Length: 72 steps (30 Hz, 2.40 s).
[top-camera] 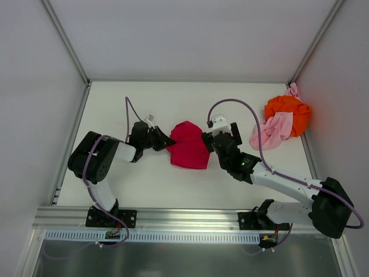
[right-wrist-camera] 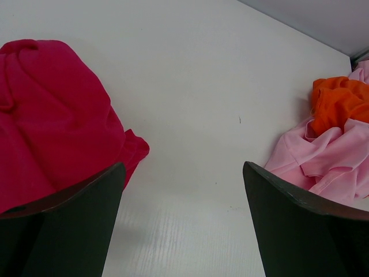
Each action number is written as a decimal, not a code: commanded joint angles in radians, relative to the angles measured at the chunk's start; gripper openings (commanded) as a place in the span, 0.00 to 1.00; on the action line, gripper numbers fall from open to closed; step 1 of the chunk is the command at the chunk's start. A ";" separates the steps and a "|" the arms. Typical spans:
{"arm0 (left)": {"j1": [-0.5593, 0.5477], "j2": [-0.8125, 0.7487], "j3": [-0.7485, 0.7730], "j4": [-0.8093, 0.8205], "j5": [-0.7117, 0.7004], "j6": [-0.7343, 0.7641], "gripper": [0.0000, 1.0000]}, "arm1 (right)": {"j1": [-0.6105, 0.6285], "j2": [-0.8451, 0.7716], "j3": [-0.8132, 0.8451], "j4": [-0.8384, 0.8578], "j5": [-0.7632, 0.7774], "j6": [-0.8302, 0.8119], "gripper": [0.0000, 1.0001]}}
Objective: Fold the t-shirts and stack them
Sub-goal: Put the neatly folded tshirt into the corner of the board with the left arm
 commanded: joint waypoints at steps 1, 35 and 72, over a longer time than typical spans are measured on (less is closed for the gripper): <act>0.001 0.006 -0.003 0.056 0.076 0.015 0.00 | 0.004 -0.018 0.042 0.029 0.036 -0.004 0.88; 0.067 -0.143 0.294 -0.407 -0.266 0.216 0.00 | 0.138 -0.131 -0.140 0.141 0.036 0.074 0.88; 0.411 0.242 0.995 -1.047 -0.539 0.362 0.00 | 0.483 -0.087 -0.344 0.364 0.189 0.063 0.88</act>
